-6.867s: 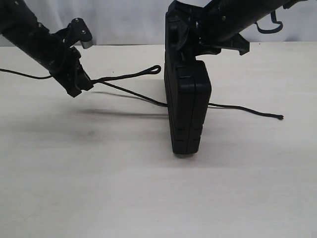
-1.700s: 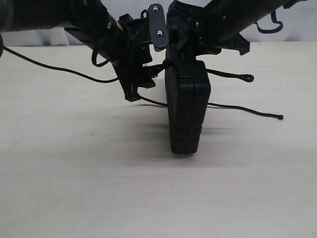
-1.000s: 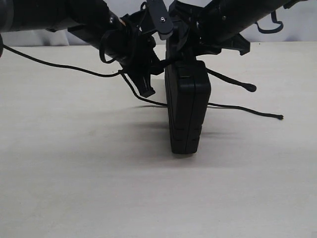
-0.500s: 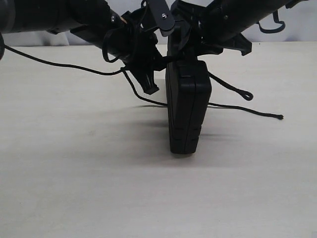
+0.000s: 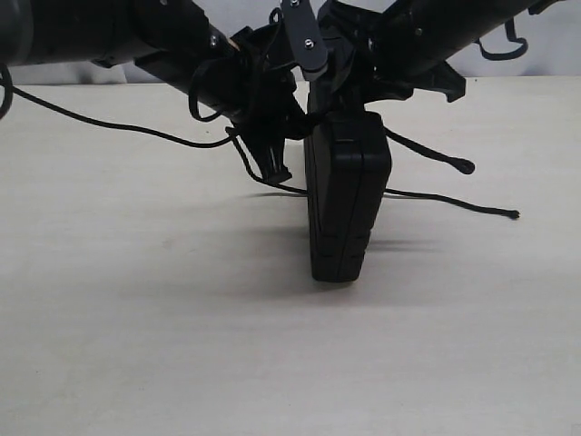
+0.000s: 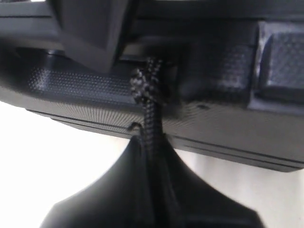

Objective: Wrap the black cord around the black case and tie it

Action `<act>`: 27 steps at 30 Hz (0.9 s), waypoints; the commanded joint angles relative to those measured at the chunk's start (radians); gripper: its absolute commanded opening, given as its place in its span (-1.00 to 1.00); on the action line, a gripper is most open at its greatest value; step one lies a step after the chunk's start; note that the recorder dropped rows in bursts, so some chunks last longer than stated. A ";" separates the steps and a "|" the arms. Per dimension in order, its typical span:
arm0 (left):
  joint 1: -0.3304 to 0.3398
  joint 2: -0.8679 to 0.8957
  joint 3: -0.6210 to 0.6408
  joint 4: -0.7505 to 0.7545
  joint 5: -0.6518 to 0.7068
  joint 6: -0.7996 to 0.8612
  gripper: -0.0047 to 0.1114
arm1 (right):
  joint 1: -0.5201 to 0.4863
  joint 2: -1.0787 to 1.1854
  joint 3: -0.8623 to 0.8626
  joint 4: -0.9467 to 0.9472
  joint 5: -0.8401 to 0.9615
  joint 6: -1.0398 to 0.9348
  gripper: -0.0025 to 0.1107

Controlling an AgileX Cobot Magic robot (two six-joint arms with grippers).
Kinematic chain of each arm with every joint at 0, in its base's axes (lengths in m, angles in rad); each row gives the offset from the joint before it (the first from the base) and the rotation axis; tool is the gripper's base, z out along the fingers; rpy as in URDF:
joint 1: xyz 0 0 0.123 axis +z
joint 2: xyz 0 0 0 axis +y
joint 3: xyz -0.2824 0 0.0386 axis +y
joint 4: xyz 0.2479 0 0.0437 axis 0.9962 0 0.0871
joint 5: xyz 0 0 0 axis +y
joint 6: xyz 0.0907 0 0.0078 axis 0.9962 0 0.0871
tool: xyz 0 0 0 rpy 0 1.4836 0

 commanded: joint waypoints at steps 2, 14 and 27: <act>-0.026 -0.003 -0.007 -0.083 -0.055 0.027 -0.92 | 0.013 0.004 0.003 0.010 -0.005 -0.014 -0.88; -0.027 -0.003 -0.007 -0.109 -0.069 0.025 -0.92 | 0.013 0.004 0.003 0.010 -0.005 -0.014 -0.88; -0.024 -0.003 -0.007 -0.196 -0.087 0.001 -0.92 | 0.013 0.004 0.003 0.010 -0.005 -0.014 -0.88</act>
